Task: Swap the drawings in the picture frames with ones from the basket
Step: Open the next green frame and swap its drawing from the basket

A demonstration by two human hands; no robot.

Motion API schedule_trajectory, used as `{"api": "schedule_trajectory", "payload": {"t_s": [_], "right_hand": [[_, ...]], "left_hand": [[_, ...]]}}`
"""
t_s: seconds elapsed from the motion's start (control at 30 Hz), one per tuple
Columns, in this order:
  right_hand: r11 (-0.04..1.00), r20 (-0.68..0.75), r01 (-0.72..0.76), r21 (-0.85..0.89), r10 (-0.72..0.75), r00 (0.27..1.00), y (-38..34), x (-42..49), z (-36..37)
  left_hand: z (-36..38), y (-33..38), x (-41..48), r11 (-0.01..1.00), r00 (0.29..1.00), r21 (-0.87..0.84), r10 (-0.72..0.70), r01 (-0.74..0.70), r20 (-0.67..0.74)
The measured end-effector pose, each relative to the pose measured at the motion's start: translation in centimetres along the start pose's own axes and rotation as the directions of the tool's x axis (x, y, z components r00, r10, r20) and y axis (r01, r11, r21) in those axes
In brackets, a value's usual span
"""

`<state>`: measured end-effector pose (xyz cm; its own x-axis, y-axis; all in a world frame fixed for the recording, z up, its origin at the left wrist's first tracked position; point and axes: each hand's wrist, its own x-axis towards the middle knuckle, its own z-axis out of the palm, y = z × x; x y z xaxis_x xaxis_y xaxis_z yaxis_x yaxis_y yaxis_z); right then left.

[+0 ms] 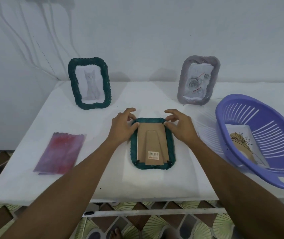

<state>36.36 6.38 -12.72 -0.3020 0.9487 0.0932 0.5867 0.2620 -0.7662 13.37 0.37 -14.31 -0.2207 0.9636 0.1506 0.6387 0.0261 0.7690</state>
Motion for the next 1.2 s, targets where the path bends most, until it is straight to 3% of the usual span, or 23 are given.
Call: {"api": "schedule_trajectory", "payload": {"t_s": [0.53, 0.83, 0.93, 1.07, 1.2], "right_hand": [[0.998, -0.122, -0.049, -0.04, 0.044, 0.992, -0.1, 1.6, 1.6], [0.995, -0.118, -0.1, -0.018, 0.097, 0.988, -0.6, 1.4, 1.9], [1.0, -0.092, -0.026, -0.004, 0.025, 0.995, 0.0, 0.0, 1.6], [0.989, -0.031, 0.146, -0.038, -0.147, 0.989, 0.7, -3.2, 0.6], [0.981, 0.037, 0.185, -0.062, -0.183, 0.982, 1.2, -6.9, -0.2]], "left_hand": [[1.3, 0.3, 1.2, 1.0, 0.991, 0.004, -0.014, 0.014, -0.136], [1.2, 0.8, 1.3, 0.992, 0.987, -0.093, -0.094, 0.083, -0.128], [0.8, 0.7, 0.2, 0.994, 0.993, -0.065, -0.091, 0.086, -0.077], [-0.3, 0.2, -3.2, 0.999, 0.999, 0.019, 0.03, -0.031, 0.045], [-1.5, 0.0, -7.6, 0.997, 0.993, 0.041, 0.054, -0.058, 0.106]]}}
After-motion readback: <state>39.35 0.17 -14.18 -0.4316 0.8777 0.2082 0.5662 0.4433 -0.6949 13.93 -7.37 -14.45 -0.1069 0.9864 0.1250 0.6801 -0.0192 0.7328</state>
